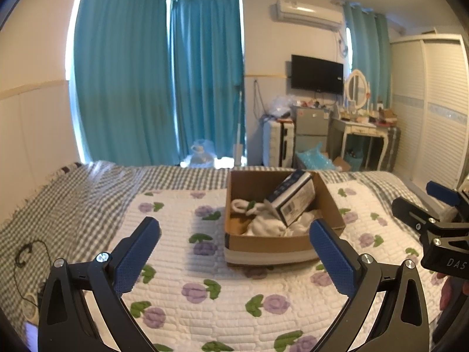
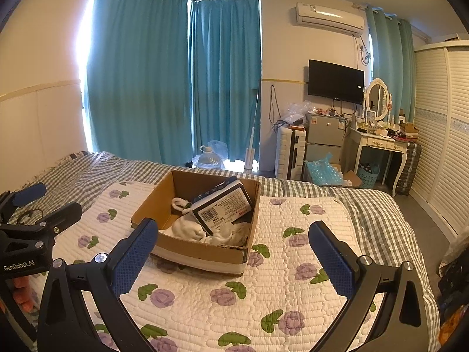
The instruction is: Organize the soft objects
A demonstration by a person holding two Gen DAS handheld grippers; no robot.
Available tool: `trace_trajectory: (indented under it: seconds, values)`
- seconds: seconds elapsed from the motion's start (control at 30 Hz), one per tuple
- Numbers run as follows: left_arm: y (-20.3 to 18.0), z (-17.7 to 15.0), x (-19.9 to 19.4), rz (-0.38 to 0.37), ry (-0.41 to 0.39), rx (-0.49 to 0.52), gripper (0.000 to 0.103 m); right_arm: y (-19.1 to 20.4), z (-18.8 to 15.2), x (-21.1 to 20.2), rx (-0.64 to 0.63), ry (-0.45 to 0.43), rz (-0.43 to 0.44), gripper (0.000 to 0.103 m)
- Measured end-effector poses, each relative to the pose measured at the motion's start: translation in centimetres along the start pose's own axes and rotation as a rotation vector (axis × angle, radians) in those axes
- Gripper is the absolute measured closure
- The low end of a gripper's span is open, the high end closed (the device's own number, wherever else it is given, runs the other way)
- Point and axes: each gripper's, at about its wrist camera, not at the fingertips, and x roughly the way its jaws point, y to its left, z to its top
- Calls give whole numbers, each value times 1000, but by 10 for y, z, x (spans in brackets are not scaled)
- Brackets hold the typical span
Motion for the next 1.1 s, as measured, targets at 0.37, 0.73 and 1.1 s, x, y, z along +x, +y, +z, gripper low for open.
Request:
trace_trajectory:
  seconds: [0.37,0.73,1.1]
  values:
    - [1,1,0,8,0,5,0,0,1,2,0,6,-3,0]
    - [2,0,0,3,7,6,0,-1,0,5,2,11,-3,0]
    - [-1,-3,-1,2,5,10,0,1,-1,7,2,15,-5,0]
